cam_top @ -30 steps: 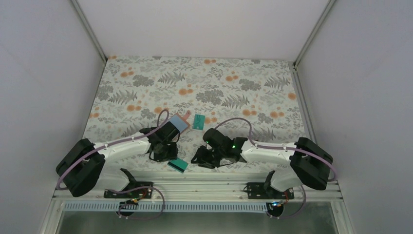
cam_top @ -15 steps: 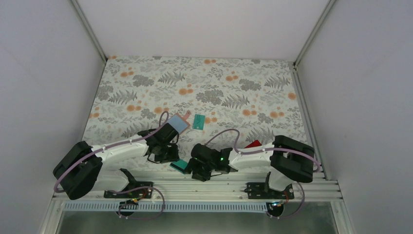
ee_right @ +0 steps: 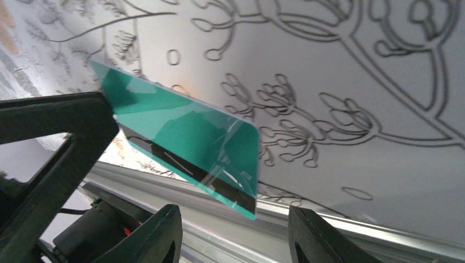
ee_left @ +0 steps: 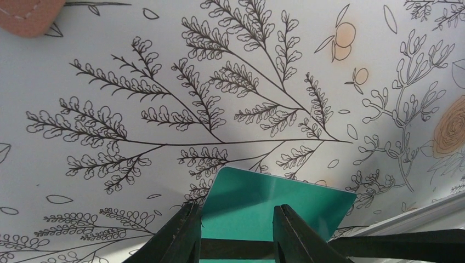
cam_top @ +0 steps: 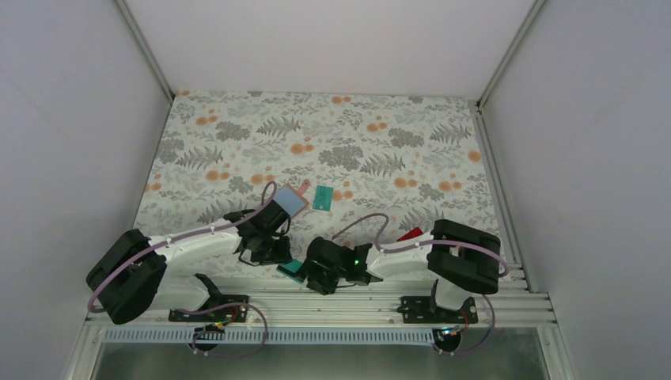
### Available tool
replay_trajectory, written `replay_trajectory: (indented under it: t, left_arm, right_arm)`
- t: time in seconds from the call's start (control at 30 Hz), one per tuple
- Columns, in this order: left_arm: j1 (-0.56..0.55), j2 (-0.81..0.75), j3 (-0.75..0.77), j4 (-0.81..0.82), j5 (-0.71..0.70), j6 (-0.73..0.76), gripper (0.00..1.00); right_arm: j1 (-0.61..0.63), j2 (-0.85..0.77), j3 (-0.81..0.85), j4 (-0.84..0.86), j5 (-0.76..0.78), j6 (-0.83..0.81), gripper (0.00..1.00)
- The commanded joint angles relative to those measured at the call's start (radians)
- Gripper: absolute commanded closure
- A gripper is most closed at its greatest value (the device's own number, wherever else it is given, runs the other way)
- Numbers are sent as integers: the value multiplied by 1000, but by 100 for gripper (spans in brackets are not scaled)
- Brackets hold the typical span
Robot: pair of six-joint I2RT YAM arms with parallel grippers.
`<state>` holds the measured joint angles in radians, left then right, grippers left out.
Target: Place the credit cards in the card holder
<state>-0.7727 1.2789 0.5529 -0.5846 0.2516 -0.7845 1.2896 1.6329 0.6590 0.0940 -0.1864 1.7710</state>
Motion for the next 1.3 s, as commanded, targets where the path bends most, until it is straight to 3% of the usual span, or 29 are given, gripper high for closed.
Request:
replay_trajectory:
  t: [0.0, 0.53, 1.07, 1.27]
  left_arm:
    - [-7, 30, -38, -49, 21, 33, 65]
    - [-8, 14, -59, -45, 47, 50, 65]
    - [-7, 0, -44, -50, 62, 38, 65]
    - [-7, -11, -36, -59, 60, 28, 66]
  right_arm:
    - [20, 23, -14, 10, 42, 44, 50]
    - [11, 44, -67, 166, 125, 33, 59]
    - [-2, -33, -13, 110, 159, -58, 72]
    - [-17, -55, -31, 128, 167, -82, 82]
